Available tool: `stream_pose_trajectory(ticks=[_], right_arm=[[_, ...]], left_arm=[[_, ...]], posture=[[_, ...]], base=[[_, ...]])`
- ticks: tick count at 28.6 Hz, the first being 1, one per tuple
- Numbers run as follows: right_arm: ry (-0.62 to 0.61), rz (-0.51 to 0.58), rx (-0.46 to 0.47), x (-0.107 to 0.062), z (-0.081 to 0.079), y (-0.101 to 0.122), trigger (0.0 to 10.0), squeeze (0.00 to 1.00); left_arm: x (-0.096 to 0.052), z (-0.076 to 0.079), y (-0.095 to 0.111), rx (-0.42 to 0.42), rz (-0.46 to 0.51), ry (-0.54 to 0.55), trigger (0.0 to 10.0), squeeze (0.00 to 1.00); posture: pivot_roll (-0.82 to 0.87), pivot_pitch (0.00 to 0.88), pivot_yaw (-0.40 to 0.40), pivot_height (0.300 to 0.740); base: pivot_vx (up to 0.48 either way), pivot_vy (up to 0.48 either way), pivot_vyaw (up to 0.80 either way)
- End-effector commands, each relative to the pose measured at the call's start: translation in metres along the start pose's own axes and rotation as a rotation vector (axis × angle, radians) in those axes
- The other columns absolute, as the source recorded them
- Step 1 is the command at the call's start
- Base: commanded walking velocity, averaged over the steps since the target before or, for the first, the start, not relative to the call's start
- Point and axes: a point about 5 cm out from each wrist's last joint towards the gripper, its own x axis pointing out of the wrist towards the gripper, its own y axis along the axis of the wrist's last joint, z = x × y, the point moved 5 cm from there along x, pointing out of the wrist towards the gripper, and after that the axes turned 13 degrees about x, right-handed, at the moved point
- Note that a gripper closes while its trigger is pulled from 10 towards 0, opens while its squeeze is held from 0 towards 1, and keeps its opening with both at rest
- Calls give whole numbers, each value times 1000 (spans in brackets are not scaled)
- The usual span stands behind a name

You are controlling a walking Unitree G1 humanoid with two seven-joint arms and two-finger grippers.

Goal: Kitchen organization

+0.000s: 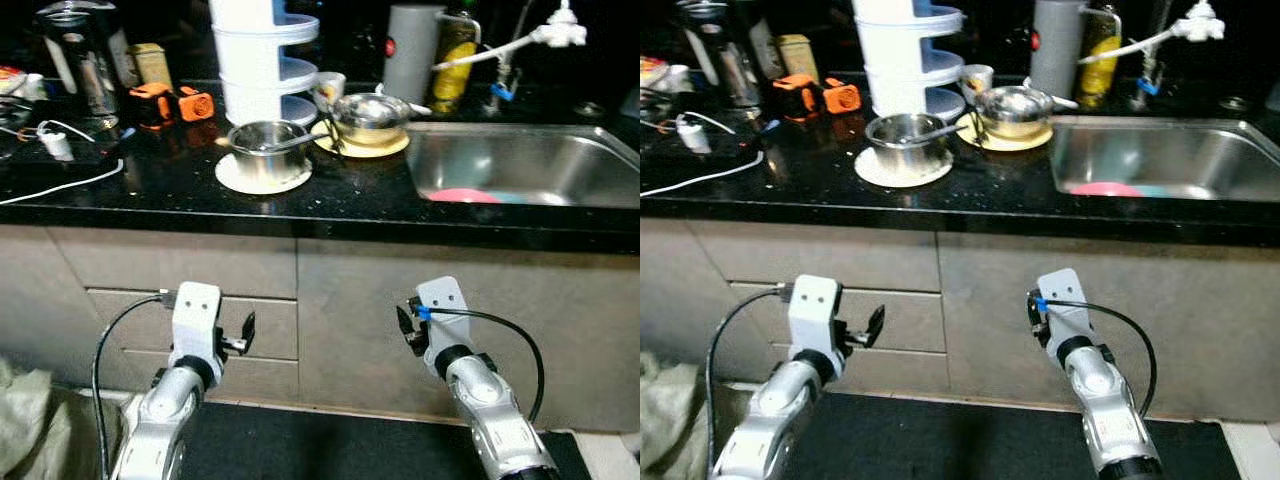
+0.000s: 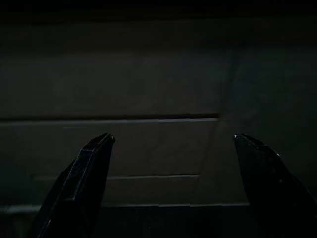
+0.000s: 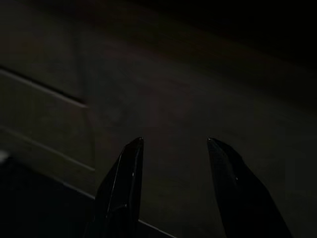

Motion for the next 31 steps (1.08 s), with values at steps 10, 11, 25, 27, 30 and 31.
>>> stream_pose_trajectory(ticks=[10,11,25,27,30,31], right_arm=[[17,25,25,3,-4,4,10000,0],[17,26,26,3,-4,4,10000,0],[21,66,69,2,-3,10,10000,0],[21,66,70,2,-3,10,10000,0],[21,64,73,3,-3,10,10000,0],[21,64,74,3,-3,10,10000,0]], left_arm=[[2,-5,-2,-61,0,5,10000,0],[3,-5,-3,-64,0,2,10000,0],[3,-5,-2,-82,7,-6,10000,0],[4,-5,-2,-84,8,-6,10000,0],[4,-5,-2,-88,9,-9,10000,0],[4,-5,-2,-90,9,-10,10000,0]], posture=[[30,0,-10,740],[29,0,-9,740],[29,0,-8,740],[30,0,-9,740],[30,0,-8,740],[30,0,-8,740]], base=[[0,0,800],[0,0,800],[0,0,400],[0,0,0],[0,0,0],[0,0,0]])
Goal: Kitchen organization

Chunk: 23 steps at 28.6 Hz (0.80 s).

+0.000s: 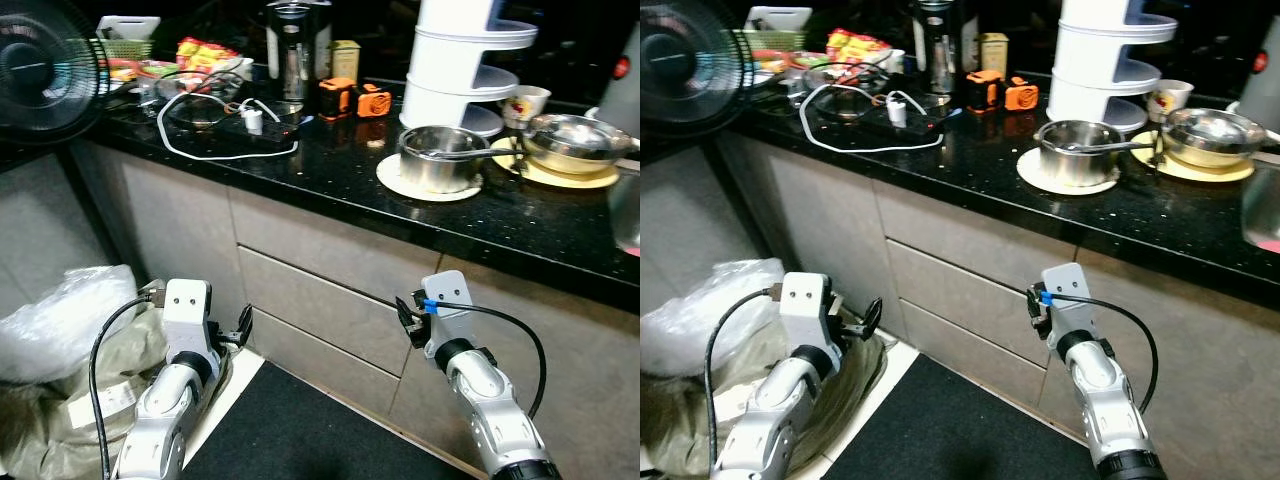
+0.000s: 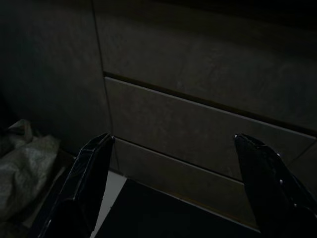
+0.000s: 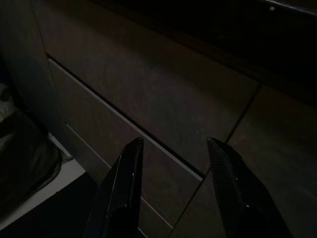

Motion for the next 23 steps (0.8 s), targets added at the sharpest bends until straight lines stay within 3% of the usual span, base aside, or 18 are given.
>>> stream_pose_trajectory(ticks=[1,8,10,11,13,16,18,20,23], right_arm=[[9,1,16,0,-2,-2,10000,0],[105,44,128,-1,-11,7,10000,0],[229,109,316,-7,-21,22,10000,0],[229,109,316,-7,-21,22,10000,0],[367,203,491,-15,-35,48,10000,0],[430,257,556,-17,-45,67,10000,0],[551,387,671,-19,-65,116,10000,0],[551,387,671,-19,-65,116,10000,0],[616,482,724,-22,-74,152,10000,0]], left_arm=[[0,-1,-3,-15,-6,0,10000,0],[-1,-3,5,0,33,12,10000,0],[-3,-6,9,4,54,29,10000,0],[-3,-6,9,4,54,29,10000,0],[-4,-6,12,11,71,30,10000,0],[-4,-7,13,13,77,33,10000,0],[-5,-7,18,49,102,21,10000,0],[-5,-7,18,49,102,21,10000,0],[-5,-7,24,102,127,8,10000,0]], posture=[[30,0,-8,740],[34,0,-4,740],[36,0,-6,740],[36,0,-6,740],[37,0,-6,740],[34,0,-3,740],[35,0,-9,740],[35,0,-9,740],[26,0,-7,740]], base=[[0,0,0],[85,0,0],[358,0,0],[368,0,0],[377,0,0],[300,0,0],[302,0,0],[311,0,0],[343,0,0]])
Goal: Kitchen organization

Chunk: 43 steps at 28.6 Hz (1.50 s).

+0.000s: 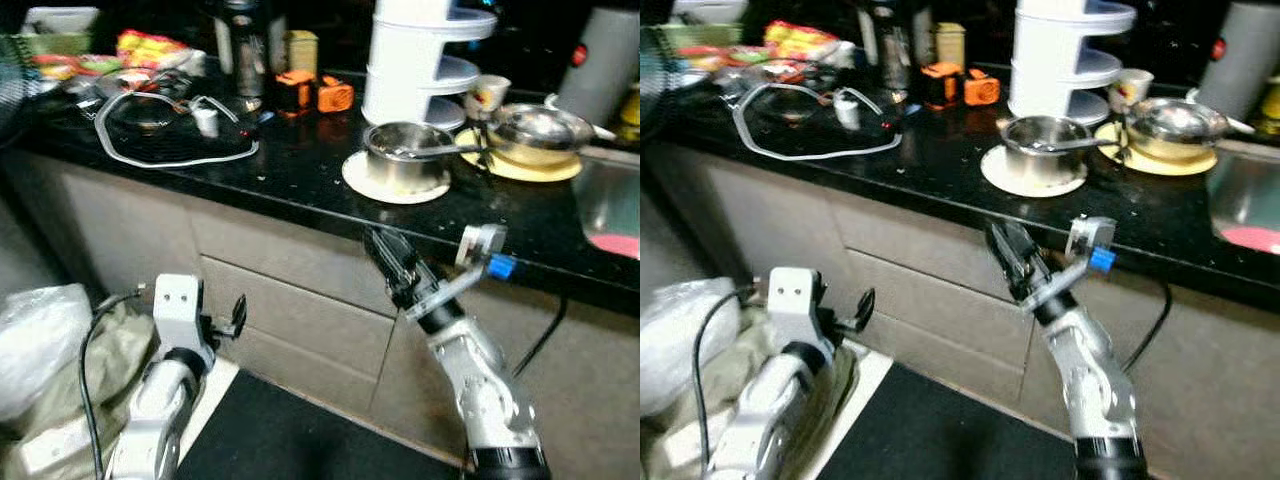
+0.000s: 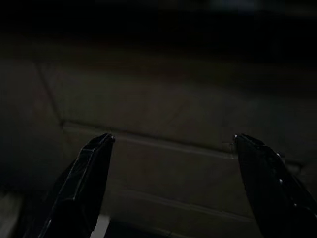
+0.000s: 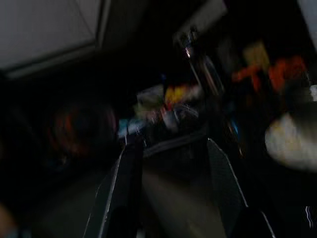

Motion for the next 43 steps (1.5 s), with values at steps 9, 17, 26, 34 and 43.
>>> stream_pose_trajectory(ticks=[9,17,26,34,43], right_arm=[[158,198,83,32,-46,57,10000,0],[67,219,22,38,-35,79,10000,0],[79,221,144,38,-33,87,10000,0],[80,221,147,40,-34,89,10000,0],[91,206,143,40,-37,89,10000,0]], left_arm=[[0,-9,8,43,36,18,10000,0],[2,1,9,47,43,-8,10000,0],[2,4,7,48,42,-28,10000,0],[1,13,9,118,61,-71,10000,0],[0,19,10,124,72,-99,10000,0]], posture=[[25,0,-7,740],[24,0,-10,740],[27,0,-10,740],[32,0,-10,740],[30,0,-9,740]], base=[[365,0,0],[366,0,0],[306,0,-658],[0,0,-800],[0,0,-800]])
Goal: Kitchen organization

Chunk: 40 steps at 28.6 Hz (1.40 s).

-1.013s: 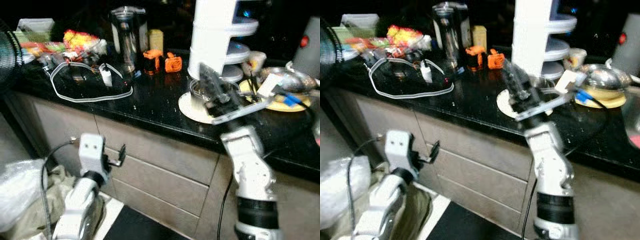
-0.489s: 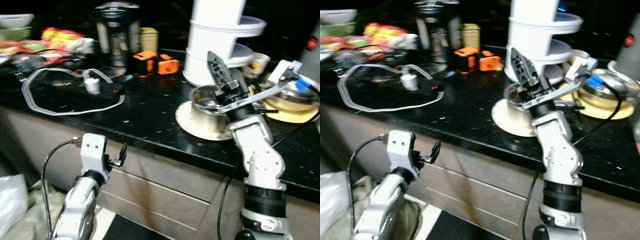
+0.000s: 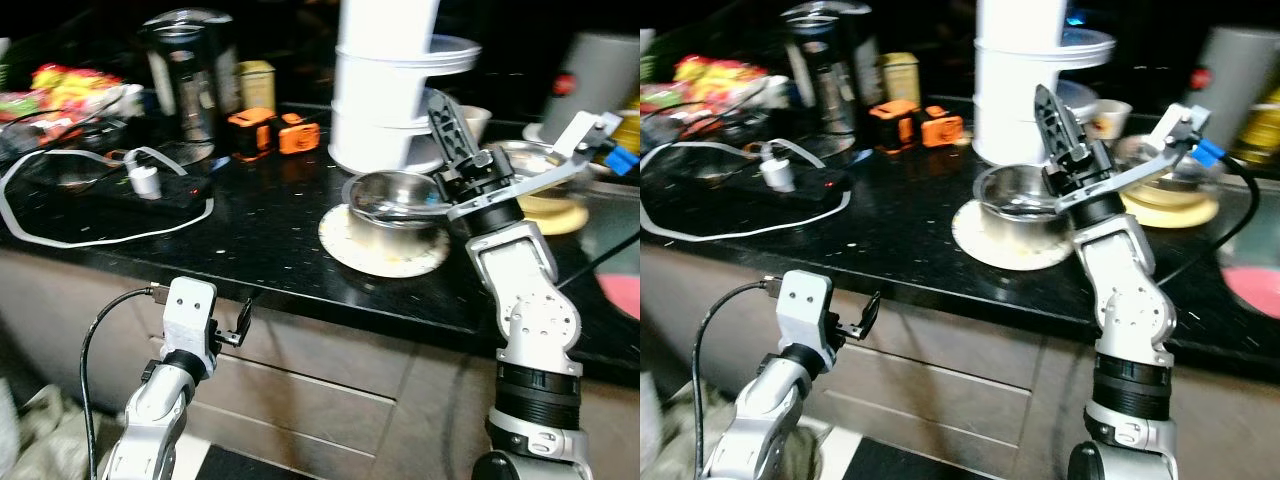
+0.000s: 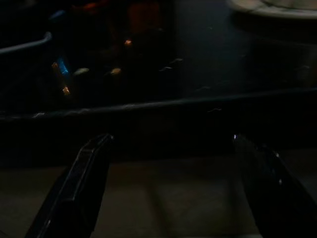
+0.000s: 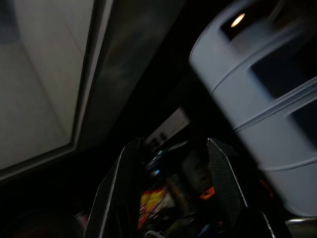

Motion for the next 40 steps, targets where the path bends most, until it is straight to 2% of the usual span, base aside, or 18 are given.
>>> stream_pose_trajectory(ticks=[1,4,6,7,8,9,12,16,27,34,36,37,40], right_arm=[[7,-11,0,0,-3,-2,10000,0],[-13,-14,-30,0,0,-4,10000,0],[-63,-52,-130,-1,9,-11,10000,0],[-63,-52,-130,-1,9,-11,10000,0],[-123,-130,-249,-2,19,-24,10000,0],[-123,-130,-249,-2,19,-24,10000,0],[-183,-192,-341,-6,31,-35,10000,0],[-192,-203,-354,-7,32,-37,10000,0],[-201,-246,-418,-10,35,-46,10000,0],[-196,-254,-417,-11,33,-50,10000,0],[-196,-255,-417,-11,33,-50,10000,0],[-194,-256,-417,-11,33,-51,10000,0],[-193,-255,-415,-11,33,-51,10000,0]], left_arm=[[7,16,16,11,59,-71,10000,0],[7,21,18,4,70,-108,10000,0],[6,25,19,-4,77,-137,10000,0],[6,25,19,-4,77,-137,10000,0],[5,28,19,-6,79,-159,10000,0],[5,28,19,-6,79,-159,10000,0],[3,33,22,-4,93,-193,10000,0],[2,33,26,-4,106,-194,10000,0],[8,19,43,10,144,-105,10000,0],[9,12,56,-12,185,-82,10000,0],[10,8,64,-12,208,-59,10000,0],[12,0,75,16,236,-20,10000,0],[13,-5,80,27,249,3,10000,0]], posture=[[30,0,-9,740],[27,0,-9,740],[24,0,-8,740],[24,0,-8,740],[22,0,-7,740],[22,0,-7,740],[21,0,-8,740],[21,0,-9,740],[18,0,-11,740],[17,0,-10,740],[17,0,-10,740],[20,0,-11,740],[20,0,-11,740]], base=[[0,0,-800],[0,0,-800],[0,0,0],[0,0,0],[0,0,0],[0,0,0],[0,0,0],[0,0,0],[0,0,0],[463,0,0],[0,0,0],[0,0,0],[0,0,0]])
